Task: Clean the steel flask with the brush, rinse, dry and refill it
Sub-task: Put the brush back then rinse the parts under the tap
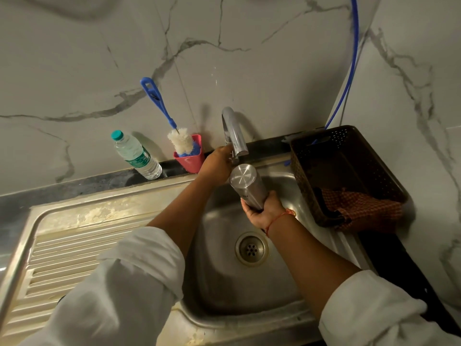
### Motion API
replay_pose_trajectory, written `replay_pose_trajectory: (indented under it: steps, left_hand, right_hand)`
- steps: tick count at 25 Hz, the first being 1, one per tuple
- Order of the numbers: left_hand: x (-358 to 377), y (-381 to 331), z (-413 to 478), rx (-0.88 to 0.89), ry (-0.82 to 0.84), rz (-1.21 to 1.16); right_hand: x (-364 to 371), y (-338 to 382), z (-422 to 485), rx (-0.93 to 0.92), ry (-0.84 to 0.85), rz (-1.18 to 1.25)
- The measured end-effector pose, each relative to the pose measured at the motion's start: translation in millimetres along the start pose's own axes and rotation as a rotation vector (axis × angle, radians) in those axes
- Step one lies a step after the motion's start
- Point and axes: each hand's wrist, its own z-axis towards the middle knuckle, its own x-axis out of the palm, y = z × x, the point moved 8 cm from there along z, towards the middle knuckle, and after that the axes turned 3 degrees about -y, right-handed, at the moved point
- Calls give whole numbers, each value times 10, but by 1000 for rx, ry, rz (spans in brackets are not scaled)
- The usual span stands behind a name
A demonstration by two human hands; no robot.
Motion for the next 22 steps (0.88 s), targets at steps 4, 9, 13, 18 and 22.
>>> replay_pose_trajectory:
  steps: [4,9,13,18,22]
  left_hand:
    - [-34,94,4,28,-60,75]
    - [-19,260,-75,-10,-118,29]
    - [16,327,-82,-48,-112,-10]
    - [73,426,-107,-130,-35,-171]
    - [24,476,-82,-206,-47,-280]
  right_hand:
    - [-3,-3,92,-16,-14,27]
    - [45,-48,140,-20,-13,-11]
    - [49,-90,152,-22,-13,-34]
    - [61,-132,85,-18,30,28]
    - [83,-125,13,-52,128,-9]
